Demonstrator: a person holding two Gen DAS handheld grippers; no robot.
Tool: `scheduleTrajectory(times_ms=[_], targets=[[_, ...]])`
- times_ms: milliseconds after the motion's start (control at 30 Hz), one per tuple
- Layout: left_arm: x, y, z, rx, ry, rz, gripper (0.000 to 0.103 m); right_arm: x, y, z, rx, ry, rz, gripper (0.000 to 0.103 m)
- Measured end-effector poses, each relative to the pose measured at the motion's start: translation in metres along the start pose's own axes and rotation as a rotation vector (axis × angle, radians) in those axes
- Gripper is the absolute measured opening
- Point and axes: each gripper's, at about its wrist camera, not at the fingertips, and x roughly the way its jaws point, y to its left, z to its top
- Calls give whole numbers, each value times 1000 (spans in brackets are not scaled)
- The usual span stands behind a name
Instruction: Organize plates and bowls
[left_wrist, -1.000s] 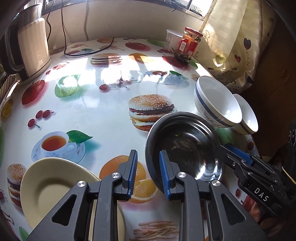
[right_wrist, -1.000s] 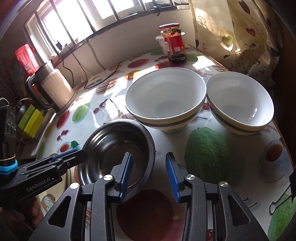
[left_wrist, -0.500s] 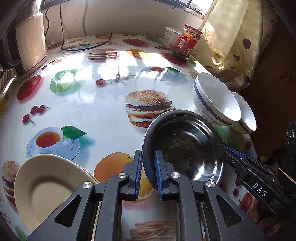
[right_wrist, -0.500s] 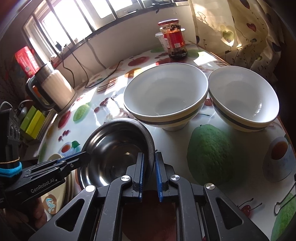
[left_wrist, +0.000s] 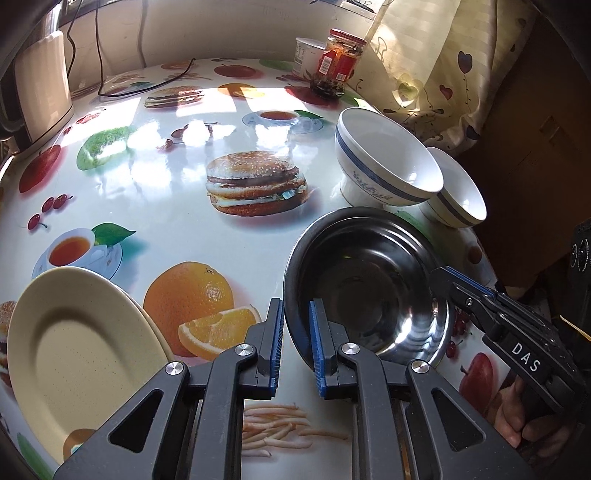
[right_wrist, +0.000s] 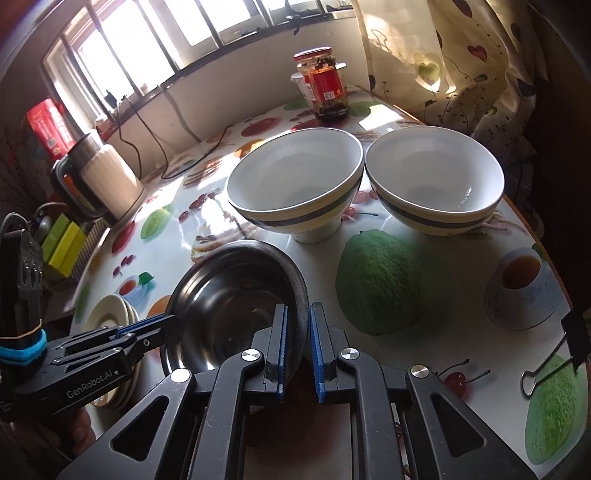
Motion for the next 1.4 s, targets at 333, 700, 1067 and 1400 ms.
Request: scheduleTrajectory(times_ms=[333, 700, 1067, 1400], targets=[[-1, -21, -10, 44, 14, -21, 15, -14, -17, -13, 27, -1, -37, 12], [-6, -24, -10, 44, -5, -37, 15, -21, -26, -15, 49, -7, -36, 13], [-16, -20, 22, 32, -64, -40, 15, -29, -25, 16, 53, -60, -25, 19], [-11, -24, 82, 46, -106, -49, 18, -17, -18, 56, 65, -80, -5, 28]])
